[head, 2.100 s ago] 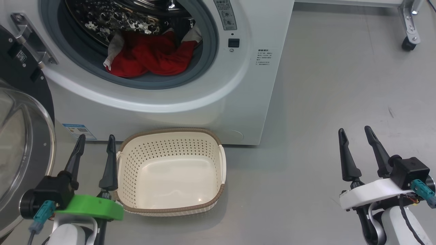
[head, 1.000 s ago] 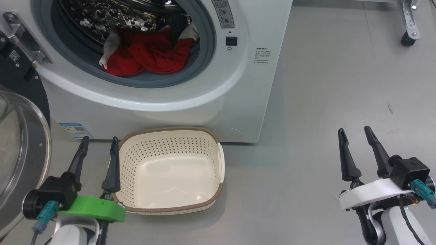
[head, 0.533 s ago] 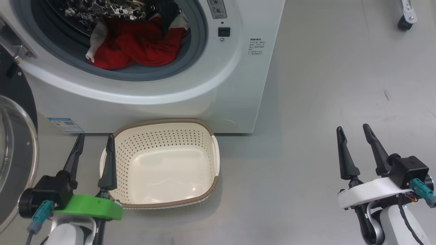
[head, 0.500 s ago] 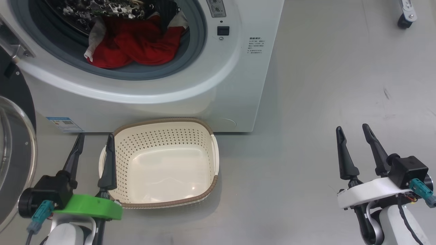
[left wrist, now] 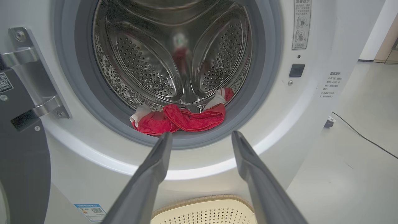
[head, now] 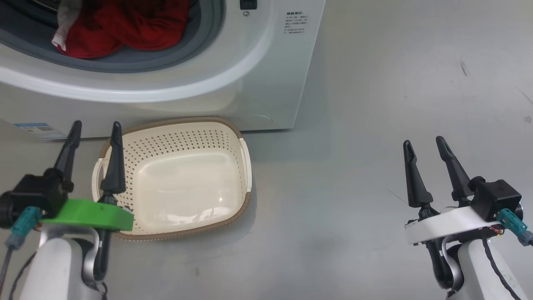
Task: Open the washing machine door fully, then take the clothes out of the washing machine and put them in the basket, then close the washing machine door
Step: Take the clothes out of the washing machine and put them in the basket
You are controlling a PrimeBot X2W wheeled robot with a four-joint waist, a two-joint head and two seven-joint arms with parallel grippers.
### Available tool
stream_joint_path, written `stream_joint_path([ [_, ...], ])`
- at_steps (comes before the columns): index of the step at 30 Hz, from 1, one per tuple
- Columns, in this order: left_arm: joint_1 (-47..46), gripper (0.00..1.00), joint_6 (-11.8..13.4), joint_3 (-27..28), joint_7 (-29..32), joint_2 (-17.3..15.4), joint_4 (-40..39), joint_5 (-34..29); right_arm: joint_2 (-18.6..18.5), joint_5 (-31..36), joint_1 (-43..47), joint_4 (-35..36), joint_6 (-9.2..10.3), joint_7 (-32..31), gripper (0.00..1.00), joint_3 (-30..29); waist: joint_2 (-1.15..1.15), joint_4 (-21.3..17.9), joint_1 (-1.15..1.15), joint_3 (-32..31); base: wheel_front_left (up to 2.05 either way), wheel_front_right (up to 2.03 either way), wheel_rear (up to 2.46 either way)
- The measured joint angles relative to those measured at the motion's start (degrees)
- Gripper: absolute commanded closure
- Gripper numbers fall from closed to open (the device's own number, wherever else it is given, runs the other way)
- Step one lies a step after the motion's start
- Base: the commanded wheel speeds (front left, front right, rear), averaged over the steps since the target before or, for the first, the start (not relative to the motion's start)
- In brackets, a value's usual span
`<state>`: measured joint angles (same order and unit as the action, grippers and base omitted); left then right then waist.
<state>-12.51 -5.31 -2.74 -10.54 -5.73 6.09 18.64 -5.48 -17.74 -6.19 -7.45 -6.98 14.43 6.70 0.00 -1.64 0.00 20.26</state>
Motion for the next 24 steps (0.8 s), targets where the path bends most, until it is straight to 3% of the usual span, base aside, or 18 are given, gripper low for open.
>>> stream_joint_path([
  [12,-13.9,0.00,0.5,2.9,9.2,-5.1,-0.5,1.0,1.1,0.2,-4.4,1.3,0.00,0.0,0.00,1.5,0.00,-4.4,0.00,8.3,0.00,0.00,0.00],
  [24,-27.6,0.00,1.1,3.3,20.2,-10.1,6.2,0.1,2.0,0.2,-7.1,1.1,0.00,0.0,0.00,2.7,0.00,-10.1,0.00,13.7,0.00,0.00,0.00],
])
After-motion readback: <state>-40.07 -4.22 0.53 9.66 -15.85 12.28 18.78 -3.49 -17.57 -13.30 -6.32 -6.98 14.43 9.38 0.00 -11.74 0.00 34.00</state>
